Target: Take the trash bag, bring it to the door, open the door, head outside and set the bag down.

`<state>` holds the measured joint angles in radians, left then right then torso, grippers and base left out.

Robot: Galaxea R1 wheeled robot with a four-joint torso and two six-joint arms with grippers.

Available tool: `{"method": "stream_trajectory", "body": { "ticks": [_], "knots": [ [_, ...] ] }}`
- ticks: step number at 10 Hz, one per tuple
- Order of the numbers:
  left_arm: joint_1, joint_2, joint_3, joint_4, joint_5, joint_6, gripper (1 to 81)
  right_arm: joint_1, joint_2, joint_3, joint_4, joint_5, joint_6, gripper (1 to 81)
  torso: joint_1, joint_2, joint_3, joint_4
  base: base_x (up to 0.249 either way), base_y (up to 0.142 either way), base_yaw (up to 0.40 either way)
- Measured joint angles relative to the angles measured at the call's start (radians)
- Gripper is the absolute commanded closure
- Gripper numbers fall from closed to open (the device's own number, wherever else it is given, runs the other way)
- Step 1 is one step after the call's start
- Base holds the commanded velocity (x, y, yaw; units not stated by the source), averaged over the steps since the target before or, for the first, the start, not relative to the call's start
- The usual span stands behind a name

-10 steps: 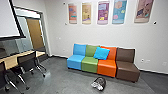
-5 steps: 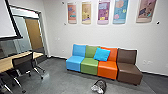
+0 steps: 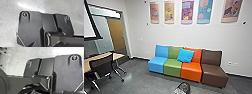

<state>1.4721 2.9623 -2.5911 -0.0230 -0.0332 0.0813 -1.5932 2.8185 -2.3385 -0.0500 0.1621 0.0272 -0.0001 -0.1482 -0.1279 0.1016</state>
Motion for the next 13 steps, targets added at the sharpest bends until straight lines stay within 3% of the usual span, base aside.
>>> {"method": "stream_trajectory", "body": {
  "ticks": [13],
  "knots": [
    [0.002,-0.001,0.000,0.000,0.000,0.000,1.0,-0.003,0.002,0.000,0.000,-0.001,0.000,1.0,-0.001,0.000,0.000,0.000,0.199,-0.084,0.000]
  ]
}}
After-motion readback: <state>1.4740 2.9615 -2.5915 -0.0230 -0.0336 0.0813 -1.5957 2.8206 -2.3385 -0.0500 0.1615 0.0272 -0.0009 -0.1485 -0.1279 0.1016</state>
